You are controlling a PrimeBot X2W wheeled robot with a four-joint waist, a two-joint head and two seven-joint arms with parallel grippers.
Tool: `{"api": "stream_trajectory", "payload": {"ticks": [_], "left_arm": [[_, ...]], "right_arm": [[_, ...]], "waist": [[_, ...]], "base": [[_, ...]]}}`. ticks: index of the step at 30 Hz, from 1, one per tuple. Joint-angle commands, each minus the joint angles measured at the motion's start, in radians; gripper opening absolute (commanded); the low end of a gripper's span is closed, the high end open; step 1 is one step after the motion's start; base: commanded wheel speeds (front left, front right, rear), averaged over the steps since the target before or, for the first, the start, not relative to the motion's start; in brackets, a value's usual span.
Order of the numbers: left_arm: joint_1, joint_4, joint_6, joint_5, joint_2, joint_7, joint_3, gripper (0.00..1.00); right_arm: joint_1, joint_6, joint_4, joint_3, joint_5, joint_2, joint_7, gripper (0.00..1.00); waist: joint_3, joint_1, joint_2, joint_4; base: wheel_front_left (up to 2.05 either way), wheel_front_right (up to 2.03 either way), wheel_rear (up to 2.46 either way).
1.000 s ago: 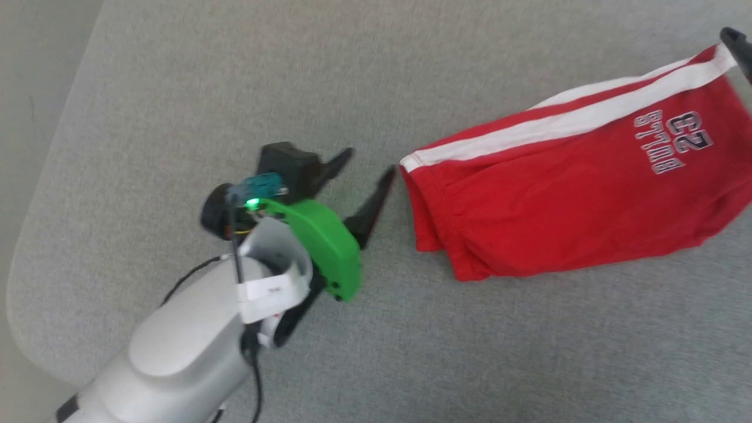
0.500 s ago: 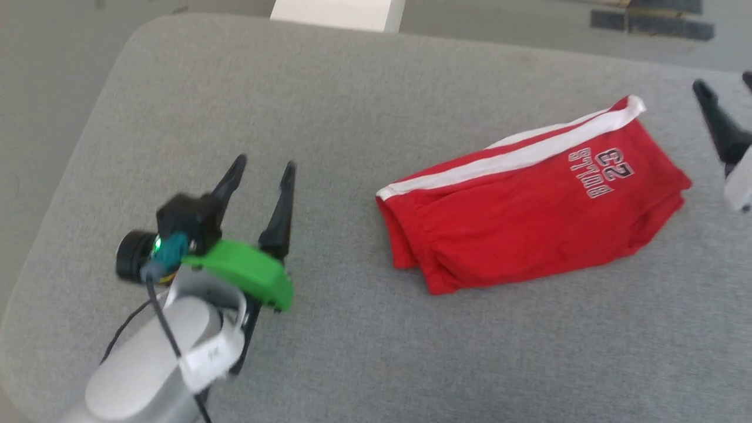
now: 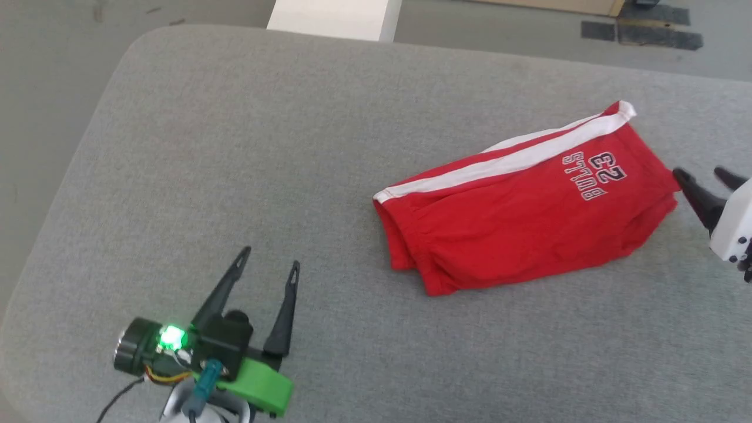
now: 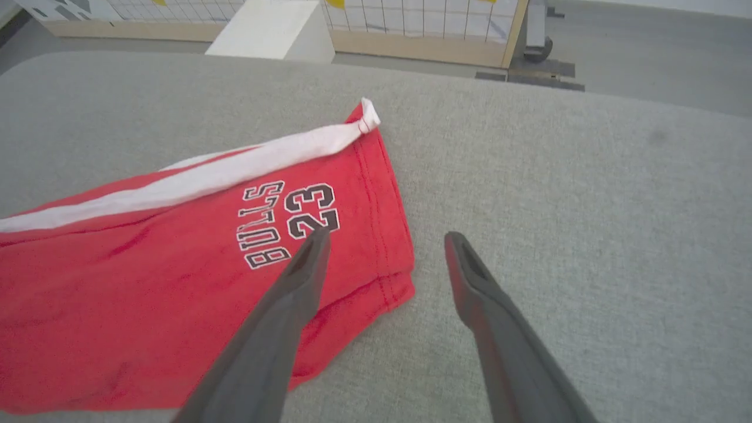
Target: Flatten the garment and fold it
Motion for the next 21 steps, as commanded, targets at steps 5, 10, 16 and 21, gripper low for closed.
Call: {"api": "stream_trajectory", "payload": {"ticks": [5, 10, 16, 21], "left_arm": [[0.040, -0.019, -0.006, 0.040, -0.020, -0.006, 0.012, 1.00], [0.032, -0.018, -0.027, 0.061, -0.050, -0.006, 0.026, 1.00], [0.026, -0.012, -0.050, 0.083, -0.083, -0.006, 0.045, 1.00], [0.037, -0.005, -0.059, 0.090, -0.101, -0.006, 0.069, 1.00]], "right_arm": [[-0.061, -0.002, 0.076, -0.053, 0.004, 0.023, 0.149, 1.00], [-0.123, -0.002, 0.154, -0.106, -0.042, 0.041, 0.251, 1.00], [-0.167, -0.002, 0.207, -0.142, -0.079, 0.073, 0.393, 1.00], [-0.140, -0.002, 0.169, -0.129, -0.087, 0.099, 0.474, 1.00]], "waist": [[0.054, 0.0001, 0.0000, 0.052], [0.091, 0.0001, 0.0000, 0.086], [0.121, 0.0001, 0.0000, 0.113], [0.133, 0.0001, 0.0000, 0.120]], "base": [[0.00, 0.00, 0.00], [0.00, 0.00, 0.00], [0.00, 0.00, 0.00], [0.00, 0.00, 0.00]]}}
